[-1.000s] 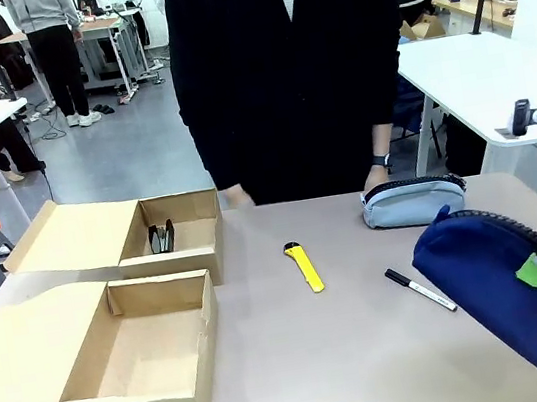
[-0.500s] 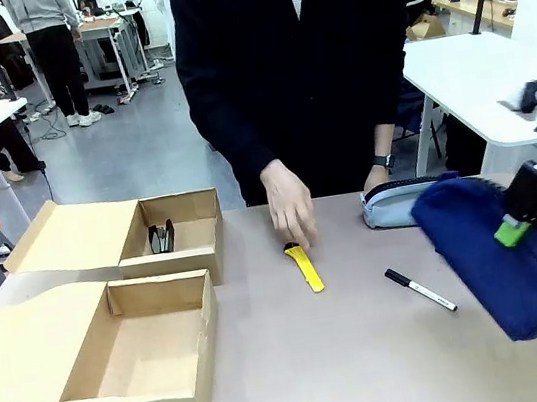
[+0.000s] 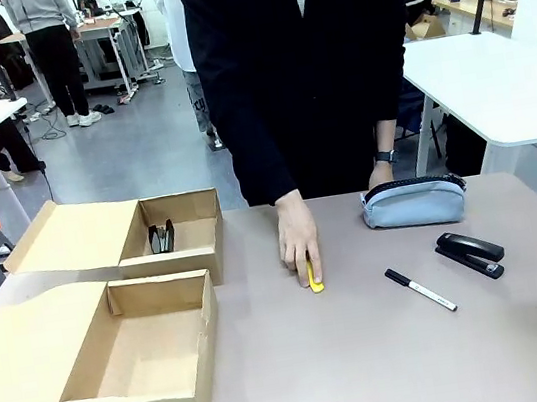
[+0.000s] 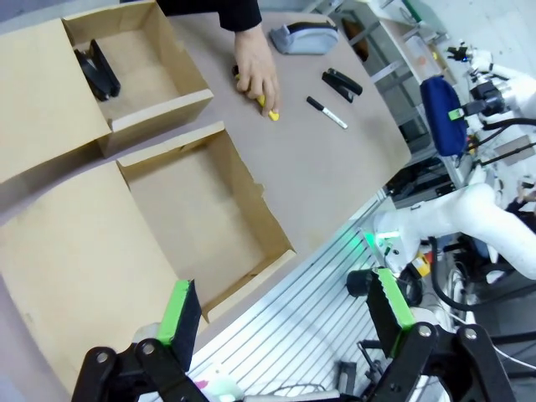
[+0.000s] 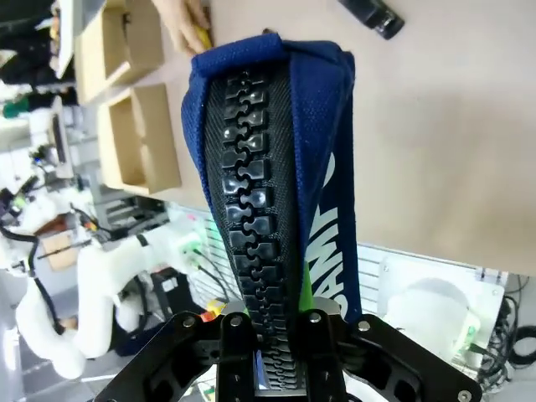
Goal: Place items inside the box.
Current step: Pick up a Pencil pouch or Stapler and place it inside the Mailer Box closest to the robot.
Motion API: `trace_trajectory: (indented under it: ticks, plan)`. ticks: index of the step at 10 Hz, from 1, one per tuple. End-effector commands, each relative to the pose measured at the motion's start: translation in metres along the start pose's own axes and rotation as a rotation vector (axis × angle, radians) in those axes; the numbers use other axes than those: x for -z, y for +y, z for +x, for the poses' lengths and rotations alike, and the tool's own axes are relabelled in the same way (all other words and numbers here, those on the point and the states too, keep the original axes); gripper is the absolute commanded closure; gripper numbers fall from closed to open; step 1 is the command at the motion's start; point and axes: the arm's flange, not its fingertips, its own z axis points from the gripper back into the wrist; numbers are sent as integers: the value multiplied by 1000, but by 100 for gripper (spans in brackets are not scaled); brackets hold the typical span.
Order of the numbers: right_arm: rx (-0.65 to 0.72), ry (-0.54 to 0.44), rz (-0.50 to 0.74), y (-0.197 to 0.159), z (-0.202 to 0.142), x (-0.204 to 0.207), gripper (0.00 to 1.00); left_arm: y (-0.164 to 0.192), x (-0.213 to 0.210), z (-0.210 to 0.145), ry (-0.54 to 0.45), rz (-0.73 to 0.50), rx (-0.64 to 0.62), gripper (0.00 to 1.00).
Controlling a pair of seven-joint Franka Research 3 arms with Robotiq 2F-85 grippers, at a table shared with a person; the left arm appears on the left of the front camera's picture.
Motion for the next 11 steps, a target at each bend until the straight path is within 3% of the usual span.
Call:
trace_trajectory:
  ticks: [1, 4, 6, 8, 10, 11]
  plan:
    - [6, -3, 45, -7, -9, 26, 91, -1, 1, 2, -15, -12, 19, 0]
    - [-41, 55, 42, 30, 10, 52, 91, -1, 1, 2, -15, -12, 19, 0]
    - [-87, 87, 78, 92, 25, 89, 91, -1, 1, 2, -15, -12, 19, 0]
    - [-123, 147, 35, 166, 34, 153, 91, -1, 1, 2, -15, -12, 19, 0]
    - [-120, 109, 21, 232, 31, 220, 91, -1, 1, 2, -15, -12, 19, 0]
    - [-103, 37, 61, 268, 26, 248, 91, -1, 1, 2, -15, -12, 19, 0]
